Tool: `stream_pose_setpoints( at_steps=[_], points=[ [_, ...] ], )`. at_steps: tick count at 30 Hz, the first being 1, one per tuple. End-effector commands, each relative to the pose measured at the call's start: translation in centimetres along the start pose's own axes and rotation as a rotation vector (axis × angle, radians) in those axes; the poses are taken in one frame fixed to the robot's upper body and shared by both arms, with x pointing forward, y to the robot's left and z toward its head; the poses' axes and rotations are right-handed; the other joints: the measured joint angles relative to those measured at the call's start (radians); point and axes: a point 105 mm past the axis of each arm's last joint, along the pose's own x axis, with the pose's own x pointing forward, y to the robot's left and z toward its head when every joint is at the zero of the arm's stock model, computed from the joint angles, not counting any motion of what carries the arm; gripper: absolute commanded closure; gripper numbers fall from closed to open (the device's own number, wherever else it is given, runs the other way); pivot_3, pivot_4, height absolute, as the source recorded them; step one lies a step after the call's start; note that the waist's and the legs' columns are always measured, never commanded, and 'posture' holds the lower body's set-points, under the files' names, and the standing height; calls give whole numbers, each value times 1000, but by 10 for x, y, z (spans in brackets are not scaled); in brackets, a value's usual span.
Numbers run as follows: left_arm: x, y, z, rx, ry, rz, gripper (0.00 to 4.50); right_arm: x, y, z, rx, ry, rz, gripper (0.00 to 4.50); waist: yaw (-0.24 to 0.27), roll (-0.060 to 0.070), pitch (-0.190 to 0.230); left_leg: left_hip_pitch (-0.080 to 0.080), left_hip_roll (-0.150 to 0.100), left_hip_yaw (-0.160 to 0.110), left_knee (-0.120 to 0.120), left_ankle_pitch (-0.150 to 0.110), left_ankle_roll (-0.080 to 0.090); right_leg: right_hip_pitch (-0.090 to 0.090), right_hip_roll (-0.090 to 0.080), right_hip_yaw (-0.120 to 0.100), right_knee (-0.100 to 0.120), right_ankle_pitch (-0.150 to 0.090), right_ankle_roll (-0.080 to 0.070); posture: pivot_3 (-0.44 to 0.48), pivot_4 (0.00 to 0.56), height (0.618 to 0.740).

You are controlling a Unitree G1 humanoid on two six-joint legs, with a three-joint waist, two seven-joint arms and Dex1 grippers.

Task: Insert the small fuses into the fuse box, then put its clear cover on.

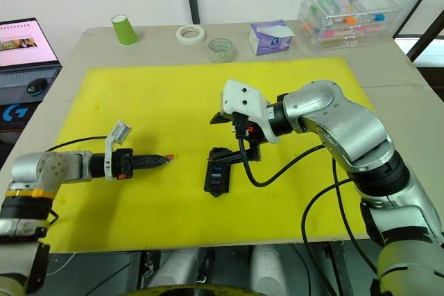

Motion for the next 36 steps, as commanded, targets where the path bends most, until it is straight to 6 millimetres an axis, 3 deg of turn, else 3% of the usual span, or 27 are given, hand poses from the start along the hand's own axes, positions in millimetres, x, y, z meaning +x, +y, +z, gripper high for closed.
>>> stream_pose_setpoints(
  at_steps=[1, 6, 9, 11, 12, 15, 19, 30, 35, 36],
  points=[
    [0, -37, 32, 319, -83, -105, 4480, -7, -1, 17, 110, -41, 33, 0, 2, 0, 0, 0, 0, 0, 0, 0, 0, 0, 0, 0, 0, 0, 0, 0, 150, 740],
    [6, -63, 42, 483, -78, -164, 4480, -12, 1, 27, 205, -66, 83, 0, 5, 0, 0, -2, 0, 0, 1, 0, 0, -1, 0, 0, -1, 0, 0, 0, 150, 740],
    [16, -99, 53, 652, -70, -272, 4480, -15, -4, 33, 256, -63, 84, 0, 4, 0, 1, -4, 0, 0, 1, 0, 1, -2, 0, 0, -1, 0, 0, 0, 150, 740],
    [18, -110, 61, 667, -112, -314, 4480, -15, -4, 35, 271, -62, 91, 0, 4, 0, 0, -7, 0, 0, 3, 0, 1, -5, 0, 0, 0, 0, 0, 0, 150, 740],
    [20, -113, 63, 673, -121, -323, 4495, -15, -3, 37, 279, -69, 101, 211, 3, 0, 0, -7, 0, 0, 3, 0, 1, -5, 0, 0, 0, 0, 0, 0, 150, 740],
    [24, -119, 62, 699, -106, -347, 4500, -14, -1, 42, 294, -85, 123, 939, -3, 0, 0, -7, 0, 0, 3, 0, 1, -6, 0, 0, 0, 0, 0, 0, 150, 740],
    [28, -122, 61, 725, -95, -357, 4500, -11, -1, 42, 321, -82, 122, 2392, -11, 0, 0, -11, 0, 0, 3, 0, 1, -10, 0, 0, 1, 0, 0, 0, 150, 740],
    [34, -117, 59, 748, -91, -348, 4500, -11, 0, 46, 340, -91, 129, 2392, -19, 0, 0, -13, 0, 0, 4, 0, 1, -11, 0, -1, 2, 0, 0, 0, 150, 740],
    [34, -116, 59, 749, -94, -337, 4500, -9, 1, 45, 339, -84, 127, 3956, -18, 0, 0, -13, 0, 0, 4, 0, 1, -11, 0, -1, 2, 0, 0, 0, 150, 740],
    [34, -116, 59, 748, -93, -338, 4500, -8, 0, 45, 339, -82, 125, 3956, -18, 0, 0, -13, 0, 0, 4, 0, 1, -11, 0, -1, 2, 0, 0, 0, 150, 740]
  ],
)
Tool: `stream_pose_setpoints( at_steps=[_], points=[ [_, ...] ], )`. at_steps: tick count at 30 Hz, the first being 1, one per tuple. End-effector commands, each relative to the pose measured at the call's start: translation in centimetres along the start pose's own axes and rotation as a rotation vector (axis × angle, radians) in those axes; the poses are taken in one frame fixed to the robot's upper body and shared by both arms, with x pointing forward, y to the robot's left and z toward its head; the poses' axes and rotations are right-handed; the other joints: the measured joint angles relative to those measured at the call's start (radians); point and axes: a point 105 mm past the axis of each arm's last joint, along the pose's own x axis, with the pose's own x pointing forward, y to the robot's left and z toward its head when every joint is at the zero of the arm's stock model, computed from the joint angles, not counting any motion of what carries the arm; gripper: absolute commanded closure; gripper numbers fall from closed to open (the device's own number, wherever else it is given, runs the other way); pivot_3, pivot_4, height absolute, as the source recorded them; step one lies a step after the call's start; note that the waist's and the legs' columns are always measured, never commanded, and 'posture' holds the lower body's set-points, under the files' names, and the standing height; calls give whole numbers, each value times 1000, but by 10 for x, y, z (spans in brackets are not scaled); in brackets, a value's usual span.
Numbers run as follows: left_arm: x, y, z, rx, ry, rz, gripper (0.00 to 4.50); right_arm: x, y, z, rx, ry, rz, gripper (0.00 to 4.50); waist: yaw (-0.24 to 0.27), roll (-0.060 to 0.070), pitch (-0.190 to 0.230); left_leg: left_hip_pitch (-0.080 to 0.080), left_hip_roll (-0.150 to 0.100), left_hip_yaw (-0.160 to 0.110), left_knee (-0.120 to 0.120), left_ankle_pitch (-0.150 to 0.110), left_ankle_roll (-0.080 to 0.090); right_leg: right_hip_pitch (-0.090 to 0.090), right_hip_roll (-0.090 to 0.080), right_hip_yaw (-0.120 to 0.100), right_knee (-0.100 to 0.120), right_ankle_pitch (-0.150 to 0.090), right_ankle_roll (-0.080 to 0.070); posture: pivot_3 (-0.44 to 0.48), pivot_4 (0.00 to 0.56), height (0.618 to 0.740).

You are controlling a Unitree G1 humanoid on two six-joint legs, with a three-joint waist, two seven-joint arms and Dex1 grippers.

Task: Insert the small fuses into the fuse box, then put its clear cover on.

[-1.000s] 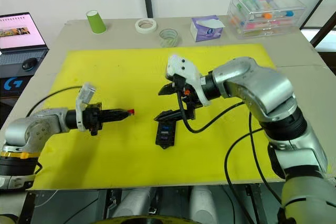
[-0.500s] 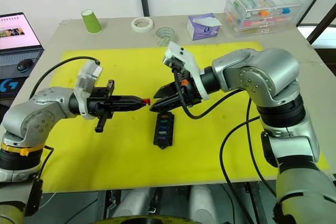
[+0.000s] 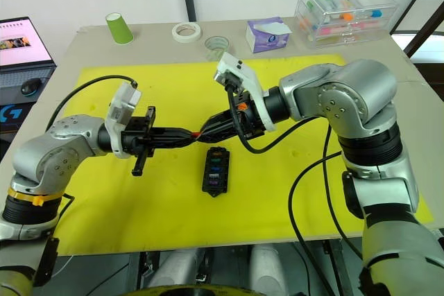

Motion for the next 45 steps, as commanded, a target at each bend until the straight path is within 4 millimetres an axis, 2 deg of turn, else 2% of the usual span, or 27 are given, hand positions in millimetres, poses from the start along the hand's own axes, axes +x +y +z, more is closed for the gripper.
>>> stream_pose_setpoints(
  at_steps=[1, 15, 18, 26, 29, 32, 36, 40, 45],
  points=[
    [1, -3, 7, 47, -6, -6, 4500, -1, 7, 12, -59, -18, 8, 3956, 0, 0, 0, 0, 0, 0, 0, 0, 0, 0, 0, 0, 0, 0, 0, 0, 150, 740],
    [0, -3, 6, 48, 0, -1, 4500, 1, 8, 10, -76, -6, 9, 3956, 0, 0, 0, 0, 0, 0, 0, 0, 0, 0, 0, 0, 0, 0, 0, 0, 150, 740],
    [0, -3, 5, 47, 5, 0, 4500, 1, 8, 10, -81, -5, 10, 4480, 0, 0, 0, 0, 0, 0, 0, 0, 0, 0, 0, 0, 0, 0, 0, 0, 150, 740],
    [0, 0, 2, 34, 24, 18, 4500, 1, 8, 9, -93, 3, 3, 4480, 0, 0, 0, 0, 0, 0, 0, 0, 0, 0, 0, 0, 1, 0, 0, 0, 150, 740],
    [-3, 18, -25, 70, 217, 105, 3901, 1, -1, -3, -180, 49, -53, 4500, 1, 0, 0, 0, 0, 0, 0, 0, 0, 0, 0, 0, 1, 0, 0, 0, 150, 740],
    [-2, 20, -46, 135, 291, 91, 2931, 5, -18, -22, -263, 80, -102, 4500, 0, 0, 0, 0, 0, 1, 1, 0, 0, 0, 0, -1, 1, 0, 0, 0, 150, 740],
    [3, 24, -60, 164, 304, 74, 1552, 11, -30, -36, -313, 99, -113, 4500, 0, 0, 0, -1, 0, 2, 1, 0, 0, -2, 0, -1, 2, 0, 0, 0, 150, 740],
    [7, 27, -64, 202, 306, 53, 168, 13, -37, -42, -331, 106, -116, 4500, 0, 0, 0, -1, 0, 2, 1, 0, 0, -2, 0, -1, 3, 0, 0, 0, 150, 740],
    [10, 28, -64, 238, 311, 28, 80, 14, -44, -47, -331, 118, -129, 4500, 1, 0, 0, -1, 0, 2, 1, 0, 0, -2, 0, -1, 3, 0, 0, 0, 150, 740]
  ],
)
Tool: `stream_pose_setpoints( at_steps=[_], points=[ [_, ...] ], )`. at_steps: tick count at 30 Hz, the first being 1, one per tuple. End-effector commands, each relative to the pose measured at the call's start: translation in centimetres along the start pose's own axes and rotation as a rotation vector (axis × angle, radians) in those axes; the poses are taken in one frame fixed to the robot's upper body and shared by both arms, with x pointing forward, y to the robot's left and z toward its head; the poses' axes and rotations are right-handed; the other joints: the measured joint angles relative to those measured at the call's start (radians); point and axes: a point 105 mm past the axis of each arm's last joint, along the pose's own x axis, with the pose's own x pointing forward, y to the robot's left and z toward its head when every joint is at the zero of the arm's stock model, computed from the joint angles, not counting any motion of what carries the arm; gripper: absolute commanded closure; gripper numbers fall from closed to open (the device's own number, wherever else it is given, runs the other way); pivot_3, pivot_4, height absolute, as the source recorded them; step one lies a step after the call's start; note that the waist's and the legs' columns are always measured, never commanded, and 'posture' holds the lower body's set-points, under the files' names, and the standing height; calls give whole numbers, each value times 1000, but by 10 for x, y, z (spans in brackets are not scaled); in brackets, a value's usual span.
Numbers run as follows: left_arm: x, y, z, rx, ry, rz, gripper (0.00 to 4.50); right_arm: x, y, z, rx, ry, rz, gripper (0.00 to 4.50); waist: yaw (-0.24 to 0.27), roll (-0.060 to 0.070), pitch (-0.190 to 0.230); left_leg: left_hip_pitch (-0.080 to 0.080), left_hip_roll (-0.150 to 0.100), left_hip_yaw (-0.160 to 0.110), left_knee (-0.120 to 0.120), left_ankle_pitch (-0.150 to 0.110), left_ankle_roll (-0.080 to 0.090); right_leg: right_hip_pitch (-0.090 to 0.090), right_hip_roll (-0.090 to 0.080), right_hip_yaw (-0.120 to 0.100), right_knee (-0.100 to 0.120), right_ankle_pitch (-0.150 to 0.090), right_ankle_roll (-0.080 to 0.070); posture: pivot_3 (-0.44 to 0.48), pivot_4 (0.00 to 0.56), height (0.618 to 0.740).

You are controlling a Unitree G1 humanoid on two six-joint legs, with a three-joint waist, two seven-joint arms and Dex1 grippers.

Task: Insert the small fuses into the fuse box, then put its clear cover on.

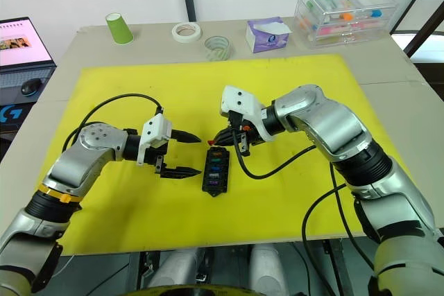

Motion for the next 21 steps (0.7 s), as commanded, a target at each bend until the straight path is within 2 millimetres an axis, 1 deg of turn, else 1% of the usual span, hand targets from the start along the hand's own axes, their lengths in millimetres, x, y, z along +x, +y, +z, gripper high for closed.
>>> stream_pose_setpoints(
  at_steps=[1, 9, 21],
  points=[
    [0, 0, 8, 63, -6, -21, 80, -2, -2, 2, -28, -9, -8, 4500, 0, 0, 0, 0, 0, 0, 0, 0, 0, 0, 0, 0, 0, 0, 0, 0, 150, 740],
    [0, -1, 8, 78, -5, -31, 80, 2, -4, -8, -13, 1, -18, 4500, 0, 0, 0, 0, 0, 0, 0, 0, 0, 0, 0, 0, 0, 0, 0, 0, 150, 740],
    [0, -1, 8, 91, -8, -29, 80, 5, -6, -10, -3, 4, -23, 4500, 0, 0, 0, 0, 0, 0, 0, 0, 0, 0, 0, 0, 1, 0, 0, 0, 150, 740]
  ],
)
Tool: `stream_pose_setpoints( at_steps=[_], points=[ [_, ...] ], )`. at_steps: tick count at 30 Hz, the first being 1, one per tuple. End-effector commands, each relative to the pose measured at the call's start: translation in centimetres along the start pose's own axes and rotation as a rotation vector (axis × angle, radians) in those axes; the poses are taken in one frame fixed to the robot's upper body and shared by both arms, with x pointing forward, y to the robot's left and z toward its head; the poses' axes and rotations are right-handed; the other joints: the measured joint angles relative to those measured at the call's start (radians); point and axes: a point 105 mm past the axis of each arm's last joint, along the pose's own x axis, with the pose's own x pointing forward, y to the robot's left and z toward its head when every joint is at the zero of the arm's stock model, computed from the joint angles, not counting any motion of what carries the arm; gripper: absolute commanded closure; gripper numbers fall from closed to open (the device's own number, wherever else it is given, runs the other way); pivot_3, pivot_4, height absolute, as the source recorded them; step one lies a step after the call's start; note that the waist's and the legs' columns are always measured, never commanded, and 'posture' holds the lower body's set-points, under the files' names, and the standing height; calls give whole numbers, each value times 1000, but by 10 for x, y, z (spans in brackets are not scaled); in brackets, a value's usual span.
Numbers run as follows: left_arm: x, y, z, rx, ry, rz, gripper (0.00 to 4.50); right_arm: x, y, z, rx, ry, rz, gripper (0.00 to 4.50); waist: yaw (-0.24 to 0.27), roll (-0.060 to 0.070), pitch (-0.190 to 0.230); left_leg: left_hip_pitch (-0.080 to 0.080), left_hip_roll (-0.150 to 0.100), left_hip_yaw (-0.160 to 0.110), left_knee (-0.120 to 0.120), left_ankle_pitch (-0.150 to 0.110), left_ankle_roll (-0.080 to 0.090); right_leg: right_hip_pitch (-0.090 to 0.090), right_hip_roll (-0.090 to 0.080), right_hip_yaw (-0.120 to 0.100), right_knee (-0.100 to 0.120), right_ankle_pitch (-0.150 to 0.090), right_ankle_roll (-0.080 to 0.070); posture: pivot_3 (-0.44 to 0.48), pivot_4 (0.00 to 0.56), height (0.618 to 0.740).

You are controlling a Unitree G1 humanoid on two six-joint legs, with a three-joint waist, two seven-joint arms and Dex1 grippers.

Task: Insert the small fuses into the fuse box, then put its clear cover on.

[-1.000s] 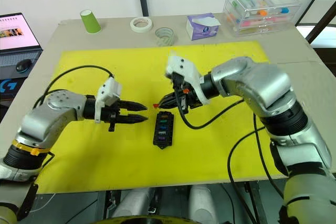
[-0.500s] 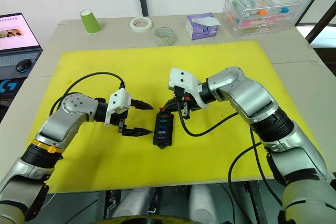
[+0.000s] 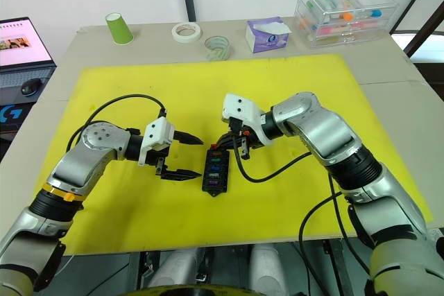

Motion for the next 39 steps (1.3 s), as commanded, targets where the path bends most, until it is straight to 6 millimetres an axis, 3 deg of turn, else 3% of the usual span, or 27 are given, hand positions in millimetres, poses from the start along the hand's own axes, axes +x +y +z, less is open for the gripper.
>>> stream_pose_setpoints(
  at_steps=[1, 31, 39],
  points=[
    [-2, 2, 8, 41, -18, 8, 80, -3, -2, 6, -15, -21, -13, 4500, 0, 0, 0, 0, 0, 0, 0, 0, 0, 0, 0, 0, 0, 0, 0, 0, 150, 740],
    [1, 1, 7, 65, -21, 7, 80, 6, -3, -15, 10, 73, -43, 4500, -1, 0, 0, 0, 0, 0, 0, 0, 0, 0, 0, 0, 1, 0, 0, 0, 150, 740],
    [2, 1, 8, 71, -22, 7, 80, 5, -1, -9, -62, 121, -45, 4500, -1, 0, 0, 0, 0, 0, 0, 0, 0, 0, 0, 0, 2, 0, 0, 0, 150, 740]
  ],
)
